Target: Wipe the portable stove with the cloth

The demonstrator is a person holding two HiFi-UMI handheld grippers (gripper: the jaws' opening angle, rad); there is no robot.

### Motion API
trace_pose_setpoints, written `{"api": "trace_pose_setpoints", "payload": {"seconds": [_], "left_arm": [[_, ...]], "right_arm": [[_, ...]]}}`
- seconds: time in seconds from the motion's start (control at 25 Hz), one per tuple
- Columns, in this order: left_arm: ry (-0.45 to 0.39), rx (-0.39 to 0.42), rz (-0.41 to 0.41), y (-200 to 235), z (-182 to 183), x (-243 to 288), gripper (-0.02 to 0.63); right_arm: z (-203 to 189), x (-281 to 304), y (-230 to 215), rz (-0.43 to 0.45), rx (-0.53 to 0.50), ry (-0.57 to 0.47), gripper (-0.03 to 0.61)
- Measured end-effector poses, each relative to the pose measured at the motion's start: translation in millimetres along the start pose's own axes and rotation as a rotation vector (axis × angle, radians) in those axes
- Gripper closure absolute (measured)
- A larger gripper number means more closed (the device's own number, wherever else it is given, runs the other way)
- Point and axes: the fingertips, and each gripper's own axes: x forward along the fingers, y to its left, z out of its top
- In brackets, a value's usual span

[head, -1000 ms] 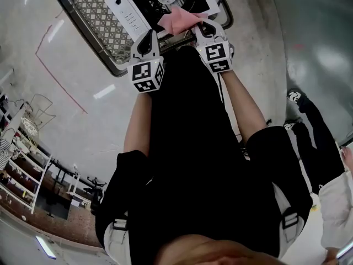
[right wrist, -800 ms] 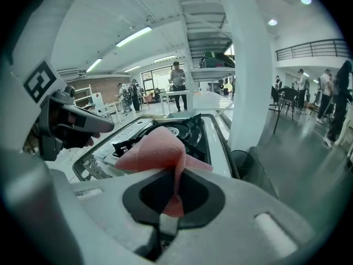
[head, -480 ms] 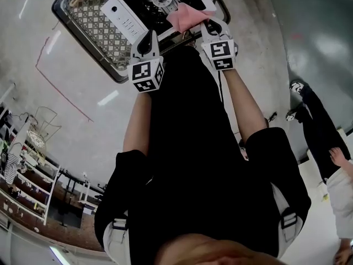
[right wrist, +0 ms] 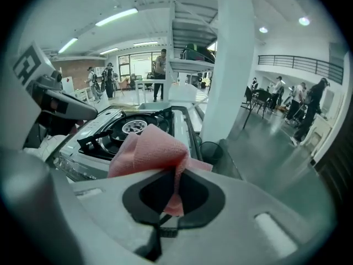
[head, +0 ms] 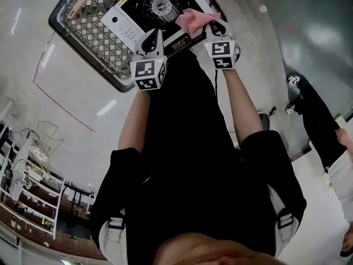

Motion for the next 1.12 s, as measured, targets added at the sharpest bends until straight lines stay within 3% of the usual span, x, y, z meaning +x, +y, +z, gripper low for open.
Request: {"api": "trace_pose_setpoints", "payload": {"seconds": [0.24, 0.52, 0.72, 0.96, 1.12], "left_arm": [[-0.006, -0.007, -0.032, 12, 7, 1, 0.615], [-0.031, -0.04, -0.011, 22, 21, 5, 0.615], [-0.028, -0.057, 0.046, 26, 23, 18, 0.615], [-0.031, -0.122, 0.152, 30, 21, 25, 0.615], [-0.028, -0.131, 0.175, 20, 23, 30, 0.615]], "right_arm": [[3, 7, -13, -0.055, 0.0, 0.063, 0.569], [14, 18, -20, -0.02, -0.1, 0.109, 0.569], [25, 30, -23, 0.063, -0.194, 0.102, 0.569], [32, 39, -22, 0.174, -0.222, 0.093, 0.569], [39, 44, -27, 0.216, -0.221, 0.084, 0.569]]}}
